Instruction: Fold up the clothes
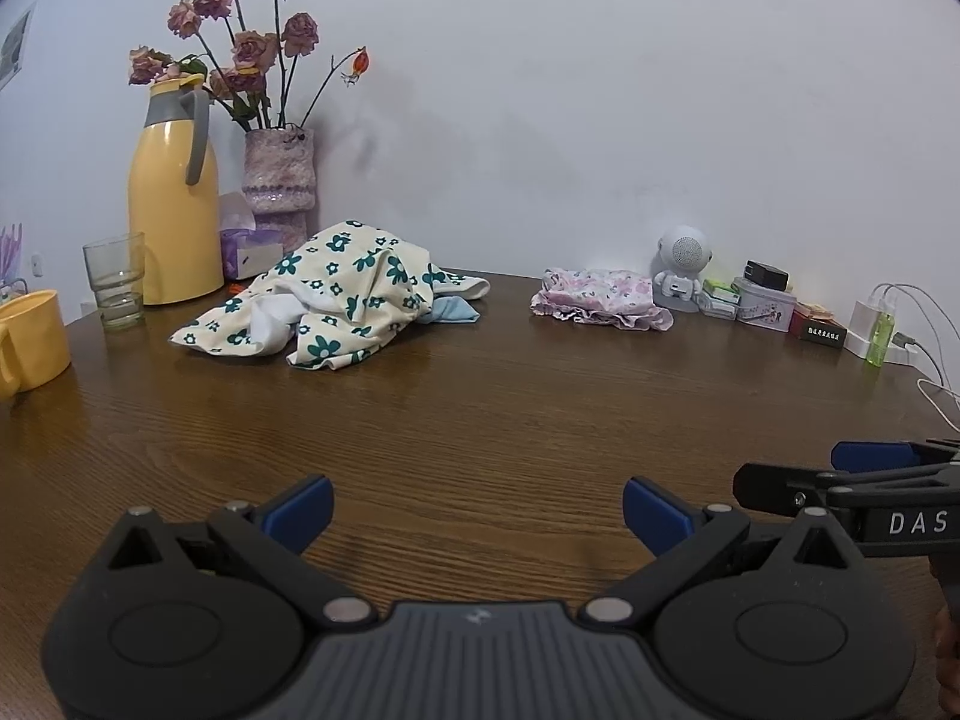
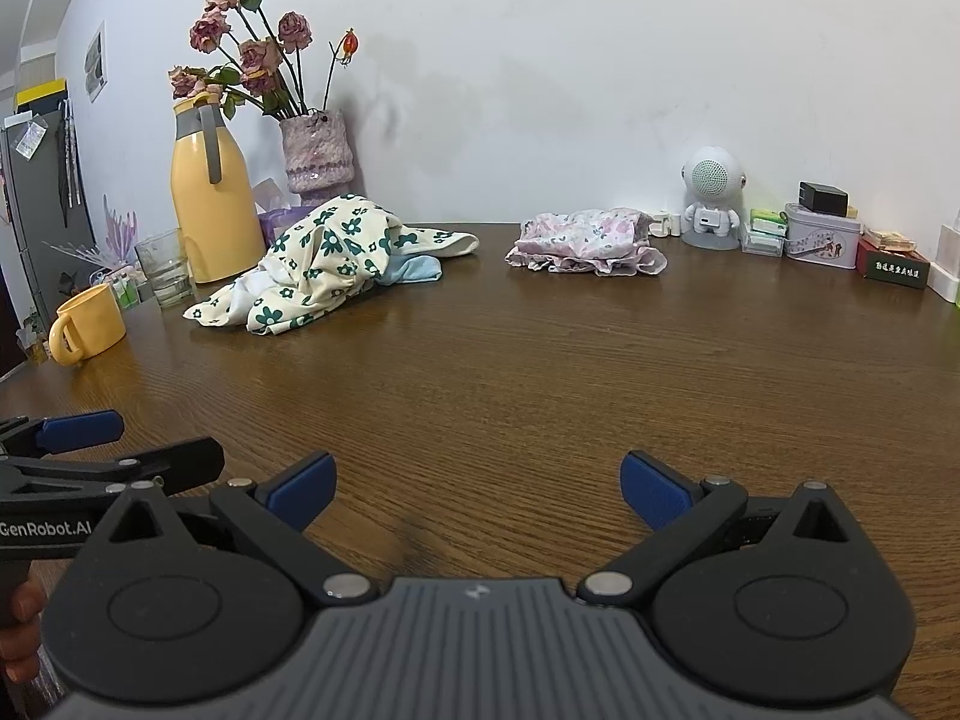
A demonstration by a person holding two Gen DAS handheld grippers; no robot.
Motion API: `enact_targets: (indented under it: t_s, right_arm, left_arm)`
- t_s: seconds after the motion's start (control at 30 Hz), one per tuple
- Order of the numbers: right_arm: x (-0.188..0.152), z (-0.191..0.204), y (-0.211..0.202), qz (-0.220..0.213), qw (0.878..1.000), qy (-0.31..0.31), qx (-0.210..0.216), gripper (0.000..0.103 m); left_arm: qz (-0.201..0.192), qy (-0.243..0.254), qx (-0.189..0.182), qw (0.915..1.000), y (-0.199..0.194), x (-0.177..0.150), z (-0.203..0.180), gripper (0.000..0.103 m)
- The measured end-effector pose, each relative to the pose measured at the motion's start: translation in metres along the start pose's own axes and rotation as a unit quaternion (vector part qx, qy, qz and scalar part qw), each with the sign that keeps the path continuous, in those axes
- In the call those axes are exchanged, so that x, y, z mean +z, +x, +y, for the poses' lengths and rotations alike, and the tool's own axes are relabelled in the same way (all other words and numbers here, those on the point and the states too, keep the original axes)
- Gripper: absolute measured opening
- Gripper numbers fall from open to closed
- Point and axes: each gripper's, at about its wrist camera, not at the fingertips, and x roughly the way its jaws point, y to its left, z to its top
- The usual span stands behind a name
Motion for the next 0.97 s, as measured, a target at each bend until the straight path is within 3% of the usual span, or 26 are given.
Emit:
enact_targets:
  t_s: [0.97]
  right_arm:
    - [-0.0002, 0.0006, -0.0003, 0.002, 1.0, 0.002, 0.003, 0.103]
  left_arm:
    - [0.007, -0.004, -0.015, 0.9999, 0.0001, -0.0029, -0.0011, 0.103]
